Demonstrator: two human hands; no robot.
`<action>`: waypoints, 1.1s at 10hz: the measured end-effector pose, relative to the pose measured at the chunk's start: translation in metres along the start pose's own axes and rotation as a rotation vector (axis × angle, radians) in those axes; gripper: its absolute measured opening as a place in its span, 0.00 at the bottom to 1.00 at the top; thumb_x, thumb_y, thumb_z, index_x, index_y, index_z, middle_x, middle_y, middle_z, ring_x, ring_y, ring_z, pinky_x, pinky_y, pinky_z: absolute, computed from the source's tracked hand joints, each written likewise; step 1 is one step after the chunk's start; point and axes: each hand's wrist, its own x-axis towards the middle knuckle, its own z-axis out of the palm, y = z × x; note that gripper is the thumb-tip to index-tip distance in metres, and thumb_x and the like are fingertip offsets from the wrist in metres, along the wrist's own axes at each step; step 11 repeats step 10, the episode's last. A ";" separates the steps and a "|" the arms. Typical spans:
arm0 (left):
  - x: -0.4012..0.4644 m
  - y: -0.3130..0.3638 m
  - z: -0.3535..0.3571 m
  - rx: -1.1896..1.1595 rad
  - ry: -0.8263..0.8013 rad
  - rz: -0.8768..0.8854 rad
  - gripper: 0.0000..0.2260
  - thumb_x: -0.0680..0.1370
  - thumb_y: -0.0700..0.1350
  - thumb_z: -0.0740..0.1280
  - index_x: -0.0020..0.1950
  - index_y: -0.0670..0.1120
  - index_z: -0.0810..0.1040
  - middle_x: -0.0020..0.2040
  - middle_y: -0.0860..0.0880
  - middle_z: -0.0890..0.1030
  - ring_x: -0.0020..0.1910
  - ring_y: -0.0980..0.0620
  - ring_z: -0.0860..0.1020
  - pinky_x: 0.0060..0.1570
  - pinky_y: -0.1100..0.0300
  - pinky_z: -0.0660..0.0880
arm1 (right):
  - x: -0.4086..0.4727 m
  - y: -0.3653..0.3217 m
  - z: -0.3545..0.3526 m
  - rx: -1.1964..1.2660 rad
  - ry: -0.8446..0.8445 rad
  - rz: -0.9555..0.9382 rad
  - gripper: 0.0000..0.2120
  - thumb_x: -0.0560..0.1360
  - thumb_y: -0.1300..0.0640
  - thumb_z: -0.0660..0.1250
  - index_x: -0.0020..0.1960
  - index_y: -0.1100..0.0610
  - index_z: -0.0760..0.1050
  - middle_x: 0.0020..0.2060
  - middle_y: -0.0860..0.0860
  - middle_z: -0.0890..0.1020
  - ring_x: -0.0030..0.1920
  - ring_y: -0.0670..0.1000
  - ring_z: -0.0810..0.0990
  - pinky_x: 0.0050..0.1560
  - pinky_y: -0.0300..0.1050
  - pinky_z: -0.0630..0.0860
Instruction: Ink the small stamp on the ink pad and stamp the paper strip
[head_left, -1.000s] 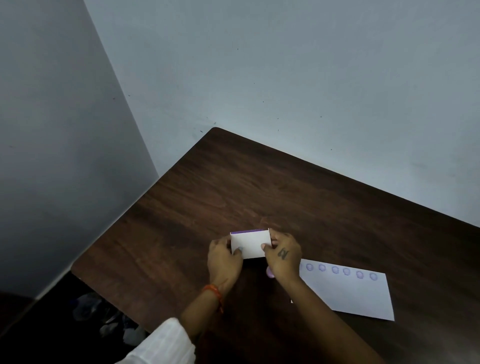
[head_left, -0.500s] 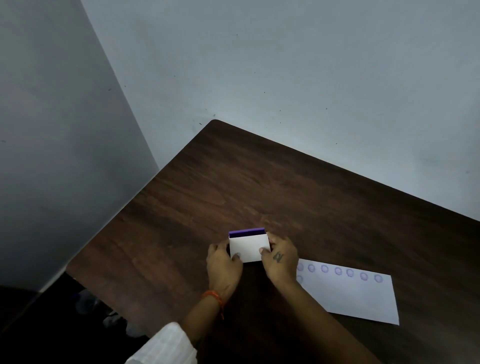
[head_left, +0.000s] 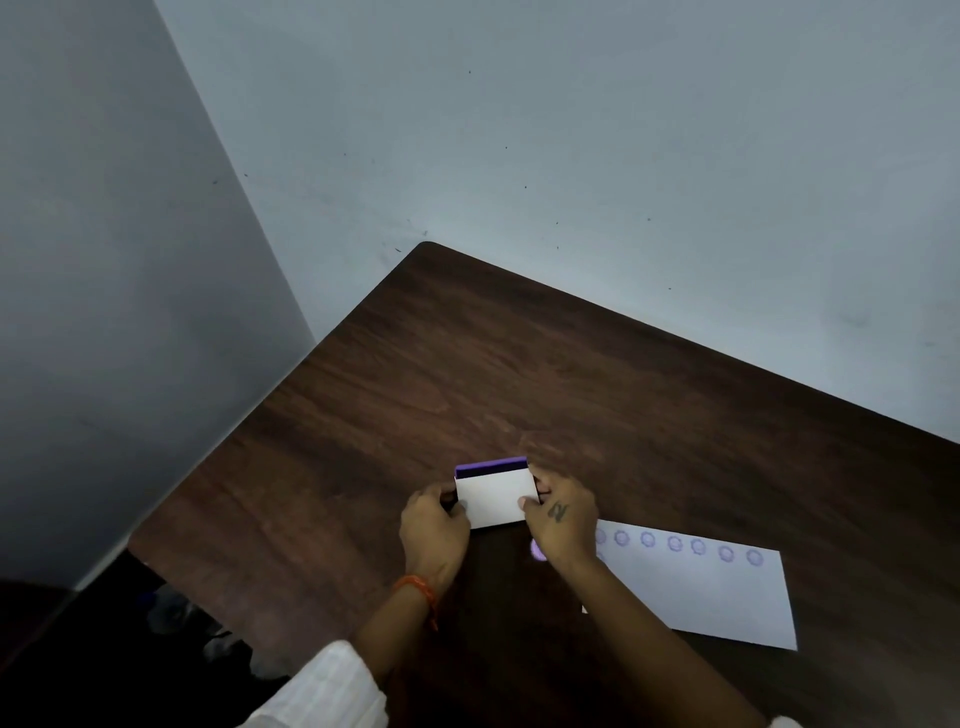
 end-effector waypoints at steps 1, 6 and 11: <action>0.003 0.000 -0.001 -0.017 -0.013 -0.003 0.12 0.76 0.40 0.67 0.59 0.42 0.77 0.58 0.41 0.80 0.55 0.43 0.79 0.60 0.49 0.75 | 0.001 -0.001 -0.005 -0.028 -0.012 -0.059 0.21 0.72 0.59 0.70 0.64 0.57 0.73 0.60 0.56 0.80 0.58 0.55 0.79 0.58 0.43 0.74; 0.016 -0.003 -0.008 -0.113 -0.048 -0.070 0.08 0.74 0.42 0.69 0.51 0.42 0.79 0.38 0.47 0.81 0.29 0.49 0.81 0.44 0.52 0.82 | 0.005 -0.003 -0.012 -0.023 -0.108 -0.115 0.24 0.72 0.58 0.70 0.67 0.55 0.70 0.62 0.56 0.79 0.62 0.55 0.77 0.64 0.48 0.74; -0.013 0.008 -0.009 0.132 0.118 0.304 0.18 0.77 0.48 0.64 0.66 0.46 0.70 0.66 0.44 0.72 0.63 0.46 0.73 0.60 0.52 0.73 | -0.018 0.011 -0.026 0.027 0.117 -0.265 0.22 0.77 0.49 0.62 0.69 0.54 0.66 0.68 0.55 0.72 0.68 0.54 0.69 0.66 0.48 0.69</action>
